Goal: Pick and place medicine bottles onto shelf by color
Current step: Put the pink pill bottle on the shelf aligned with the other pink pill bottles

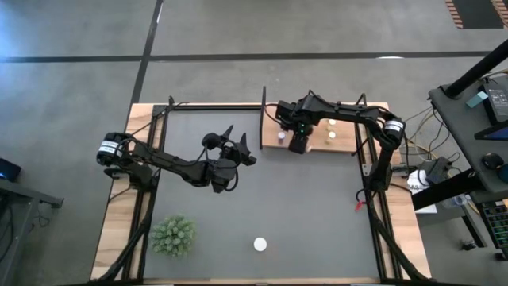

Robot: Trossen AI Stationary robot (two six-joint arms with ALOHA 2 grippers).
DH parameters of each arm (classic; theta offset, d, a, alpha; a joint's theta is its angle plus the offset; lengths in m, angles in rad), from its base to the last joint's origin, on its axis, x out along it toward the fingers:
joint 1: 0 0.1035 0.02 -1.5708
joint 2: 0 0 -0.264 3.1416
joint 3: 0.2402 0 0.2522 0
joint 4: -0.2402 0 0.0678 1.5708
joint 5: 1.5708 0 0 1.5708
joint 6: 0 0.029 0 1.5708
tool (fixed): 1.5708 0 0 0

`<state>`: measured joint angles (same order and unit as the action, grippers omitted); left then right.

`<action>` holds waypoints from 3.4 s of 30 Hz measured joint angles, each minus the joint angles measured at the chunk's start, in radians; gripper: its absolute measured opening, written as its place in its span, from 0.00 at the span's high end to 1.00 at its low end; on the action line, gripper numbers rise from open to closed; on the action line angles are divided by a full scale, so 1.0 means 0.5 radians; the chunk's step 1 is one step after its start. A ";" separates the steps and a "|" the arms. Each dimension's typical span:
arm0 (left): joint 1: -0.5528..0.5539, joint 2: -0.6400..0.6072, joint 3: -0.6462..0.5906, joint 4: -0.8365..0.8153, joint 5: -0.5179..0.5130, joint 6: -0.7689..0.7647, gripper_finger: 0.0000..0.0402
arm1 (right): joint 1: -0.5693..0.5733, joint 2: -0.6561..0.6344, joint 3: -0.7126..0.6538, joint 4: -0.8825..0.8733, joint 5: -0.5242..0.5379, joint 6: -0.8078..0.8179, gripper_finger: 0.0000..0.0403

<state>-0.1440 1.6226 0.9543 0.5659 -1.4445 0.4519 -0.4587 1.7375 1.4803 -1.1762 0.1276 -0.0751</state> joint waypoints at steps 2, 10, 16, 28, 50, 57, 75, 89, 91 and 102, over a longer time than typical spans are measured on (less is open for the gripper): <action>0.000 0.000 -0.003 -0.002 0.000 0.001 0.40 | 0.000 -0.010 0.000 -0.041 0.001 0.015 0.70; 0.000 0.000 -0.044 -0.005 0.000 0.001 0.40 | 0.058 -0.263 -0.150 -0.035 0.008 0.235 0.67; 0.000 0.000 -0.046 -0.014 0.000 0.001 0.40 | 0.212 -0.637 -0.554 0.372 0.006 0.441 0.66; 0.000 0.000 -0.042 -0.005 0.000 0.000 0.40 | 0.691 -1.370 -1.484 1.216 0.390 0.723 0.67; 0.000 0.000 -0.040 0.002 0.000 -0.001 0.40 | 1.000 -1.701 -2.392 2.584 0.840 0.902 0.74; 0.000 0.000 -0.040 0.002 0.000 -0.001 0.40 | 1.000 -1.702 -2.391 2.579 0.839 0.920 0.64; 0.000 0.000 -0.044 0.001 0.000 -0.001 0.40 | 1.110 -1.702 -2.667 2.720 1.288 0.704 0.40; 0.000 0.000 -0.045 0.001 0.000 -0.004 0.40 | 1.110 -1.696 -2.936 3.424 1.303 0.705 0.42; 0.000 0.000 -0.045 0.001 0.001 -0.005 0.40 | 1.109 -1.682 -2.936 3.452 1.316 0.704 0.42; 0.000 0.000 -0.046 0.001 0.001 -0.005 0.40 | 1.109 -1.440 -2.936 3.626 1.328 0.795 0.41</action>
<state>-0.1440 1.6226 0.9314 0.5663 -1.4441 0.4492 0.0959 1.0177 0.0124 0.6367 0.7918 0.3225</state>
